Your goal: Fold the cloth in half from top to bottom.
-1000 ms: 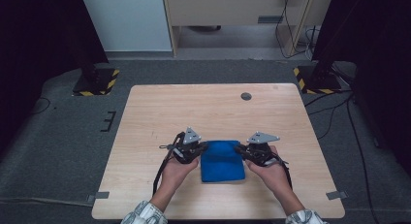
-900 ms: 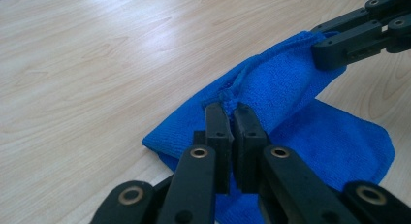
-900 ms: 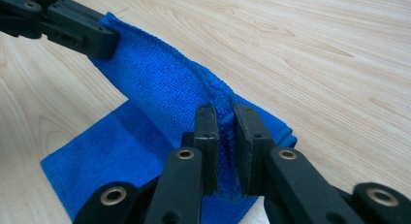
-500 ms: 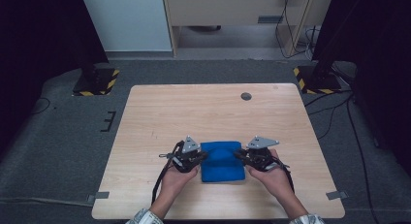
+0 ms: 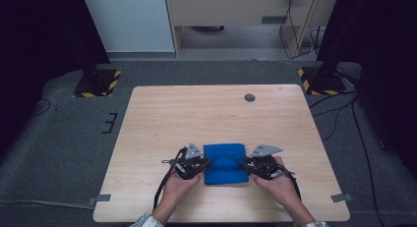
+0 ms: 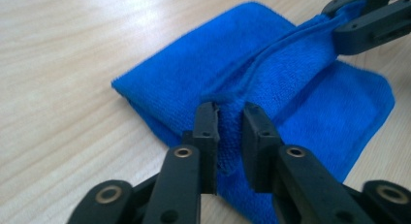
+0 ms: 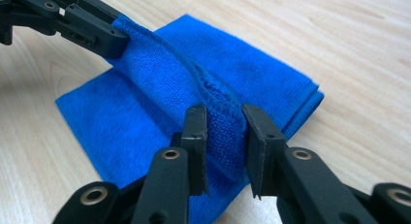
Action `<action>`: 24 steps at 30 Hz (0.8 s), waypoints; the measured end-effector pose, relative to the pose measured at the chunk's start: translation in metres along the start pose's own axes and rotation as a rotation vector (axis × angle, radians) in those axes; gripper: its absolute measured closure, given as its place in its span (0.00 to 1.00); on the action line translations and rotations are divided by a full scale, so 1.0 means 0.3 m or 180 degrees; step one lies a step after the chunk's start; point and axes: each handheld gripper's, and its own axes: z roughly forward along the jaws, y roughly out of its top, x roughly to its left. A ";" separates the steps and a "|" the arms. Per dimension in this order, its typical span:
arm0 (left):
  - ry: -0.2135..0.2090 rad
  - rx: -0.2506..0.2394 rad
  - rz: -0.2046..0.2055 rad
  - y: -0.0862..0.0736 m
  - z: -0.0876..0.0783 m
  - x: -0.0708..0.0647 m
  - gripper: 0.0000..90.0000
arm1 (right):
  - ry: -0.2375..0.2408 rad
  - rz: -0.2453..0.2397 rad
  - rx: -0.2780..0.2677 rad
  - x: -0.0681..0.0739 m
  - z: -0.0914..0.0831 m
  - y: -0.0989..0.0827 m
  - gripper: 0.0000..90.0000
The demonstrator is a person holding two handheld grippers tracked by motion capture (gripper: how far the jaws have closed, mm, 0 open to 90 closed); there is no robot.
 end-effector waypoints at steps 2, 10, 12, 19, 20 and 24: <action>-0.0013 0.0006 -0.0007 -0.009 0.001 -0.004 0.82 | 0.0016 0.0008 0.0010 0.004 -0.001 -0.011 0.78; -0.0048 0.0002 -0.0011 -0.029 -0.019 -0.025 0.68 | 0.0058 0.0032 0.0069 0.016 -0.008 -0.039 0.72; -0.0059 -0.0011 -0.0012 -0.031 -0.028 -0.027 0.66 | 0.0065 0.0020 0.0071 0.019 -0.013 -0.040 0.71; -0.0085 -0.0125 -0.0021 -0.027 -0.072 -0.037 0.61 | 0.0102 0.0027 0.0093 0.031 -0.024 -0.048 0.65; -0.0078 -0.0147 -0.0031 -0.023 -0.079 -0.036 0.61 | 0.0108 0.0036 0.0102 0.032 -0.025 -0.048 0.64; -0.0030 -0.0286 -0.0061 0.001 -0.103 -0.028 0.60 | 0.0135 0.0078 0.0058 0.031 -0.036 -0.042 0.63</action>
